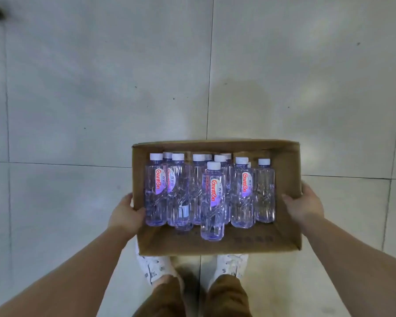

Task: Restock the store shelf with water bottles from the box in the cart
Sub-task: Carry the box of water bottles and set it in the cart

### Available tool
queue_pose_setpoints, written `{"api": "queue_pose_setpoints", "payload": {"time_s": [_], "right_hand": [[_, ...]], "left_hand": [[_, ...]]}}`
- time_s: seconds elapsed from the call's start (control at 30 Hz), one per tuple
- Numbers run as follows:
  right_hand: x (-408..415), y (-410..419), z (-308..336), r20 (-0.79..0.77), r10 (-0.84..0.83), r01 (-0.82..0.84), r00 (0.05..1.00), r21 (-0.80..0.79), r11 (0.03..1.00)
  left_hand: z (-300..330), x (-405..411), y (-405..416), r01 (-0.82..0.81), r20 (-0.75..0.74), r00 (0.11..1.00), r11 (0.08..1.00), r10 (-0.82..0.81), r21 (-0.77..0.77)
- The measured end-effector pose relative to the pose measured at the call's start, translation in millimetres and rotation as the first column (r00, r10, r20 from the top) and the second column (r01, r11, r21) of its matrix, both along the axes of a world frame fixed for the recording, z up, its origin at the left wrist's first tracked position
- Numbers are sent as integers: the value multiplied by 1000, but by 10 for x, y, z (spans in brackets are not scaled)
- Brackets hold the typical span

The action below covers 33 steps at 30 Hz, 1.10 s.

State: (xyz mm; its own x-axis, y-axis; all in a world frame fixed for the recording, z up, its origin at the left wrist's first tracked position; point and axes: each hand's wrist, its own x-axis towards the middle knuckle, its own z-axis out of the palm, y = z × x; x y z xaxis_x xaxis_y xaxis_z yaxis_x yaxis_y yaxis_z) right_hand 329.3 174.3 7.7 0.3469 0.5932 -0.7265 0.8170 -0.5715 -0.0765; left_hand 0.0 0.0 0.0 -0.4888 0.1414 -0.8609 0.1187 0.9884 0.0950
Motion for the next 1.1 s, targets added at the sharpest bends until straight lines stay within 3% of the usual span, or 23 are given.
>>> {"api": "queue_pose_setpoints", "payload": {"time_s": [0.17,0.43,0.8,1.1], "right_hand": [[85,-38,-111,73,77,-77,994,-10,997],[8,118,505,46,230,-230,972,0,973],[-618,622,2673,-4,365,-360,931,158,919],[-1477,935,4917,-20,555,-527,832,286,800]], "left_hand": [[-48,-64,3,35,132,991,999,-38,19],[524,-303,71,36,195,980,999,-43,36],[2791,-778,264,-84,199,979,965,33,250],[4869,-1602,74,-31,119,993,925,-16,378]]}}
